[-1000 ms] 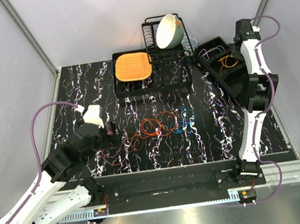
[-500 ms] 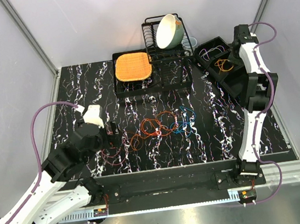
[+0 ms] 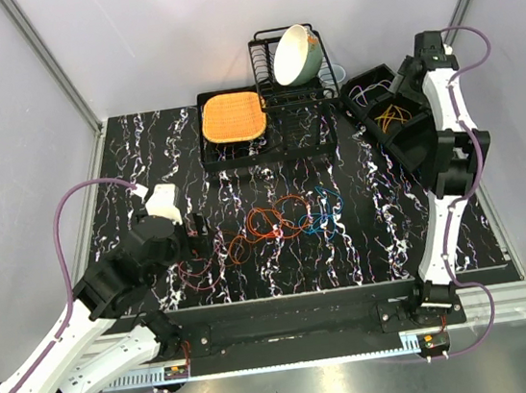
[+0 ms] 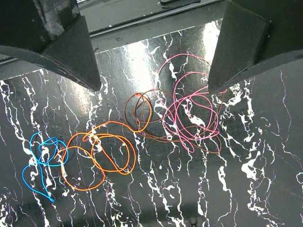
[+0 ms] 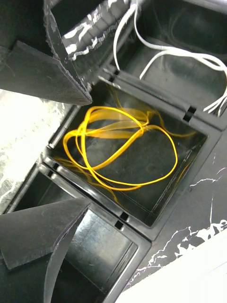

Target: Untangle the cables

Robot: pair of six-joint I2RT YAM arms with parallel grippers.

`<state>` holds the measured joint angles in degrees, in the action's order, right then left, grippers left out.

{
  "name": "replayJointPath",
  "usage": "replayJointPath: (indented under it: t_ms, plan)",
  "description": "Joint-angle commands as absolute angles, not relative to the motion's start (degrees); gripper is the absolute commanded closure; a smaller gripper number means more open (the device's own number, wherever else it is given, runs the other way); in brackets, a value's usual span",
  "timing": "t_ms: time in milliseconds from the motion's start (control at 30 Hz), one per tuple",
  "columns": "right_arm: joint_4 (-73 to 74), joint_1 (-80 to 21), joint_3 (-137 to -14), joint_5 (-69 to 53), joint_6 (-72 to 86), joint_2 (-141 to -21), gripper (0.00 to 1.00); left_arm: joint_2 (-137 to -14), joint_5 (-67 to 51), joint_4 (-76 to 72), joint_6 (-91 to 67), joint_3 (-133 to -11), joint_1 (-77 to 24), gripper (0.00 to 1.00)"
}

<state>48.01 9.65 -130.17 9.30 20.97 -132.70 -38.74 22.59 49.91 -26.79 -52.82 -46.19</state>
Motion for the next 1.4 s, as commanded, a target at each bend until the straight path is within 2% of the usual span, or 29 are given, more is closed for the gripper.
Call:
replayJointPath:
  t_ms: [0, 133, 500, 600, 733, 1033, 1167, 1367]
  plan:
    - [47.02, 9.40, -130.08, 6.33, 23.11, -122.00, 0.15, -39.20, 23.91, 47.99, -26.37, -52.73, -46.41, 0.01]
    - [45.80, 9.40, -126.49, 3.96, 24.52, -116.38, 0.15, -40.16, 24.17, 48.25, -26.80, -52.82, -46.41, 0.01]
    - [32.44, 7.65, -94.76, -2.82, 28.57, -93.09, 0.15, -46.75, 23.91, 48.08, -28.21, -53.52, -46.41, 0.01]
    - [31.55, 6.42, -89.22, -3.34, 28.91, -89.22, 0.16, -50.70, 21.11, 42.57, -31.01, -51.87, -46.41, 0.02]
    - [30.50, 5.63, -82.03, -10.00, 30.32, -85.61, 0.20, -56.41, 13.72, 34.29, -33.39, -48.78, -46.49, 0.08]
    - [28.92, -4.38, -71.99, -13.97, 29.80, -79.10, 0.20, -64.16, 23.10, 33.13, -40.60, -46.32, -46.15, 0.14]
    - [28.39, -5.53, -70.49, -14.68, 29.53, -78.49, 0.20, -65.47, 20.56, 31.38, -40.52, -45.79, -43.24, 0.17]
    - [28.21, -5.80, -69.61, -15.56, 28.48, -78.49, 0.20, -66.97, 25.05, 35.41, -42.36, -46.32, -38.33, 0.19]
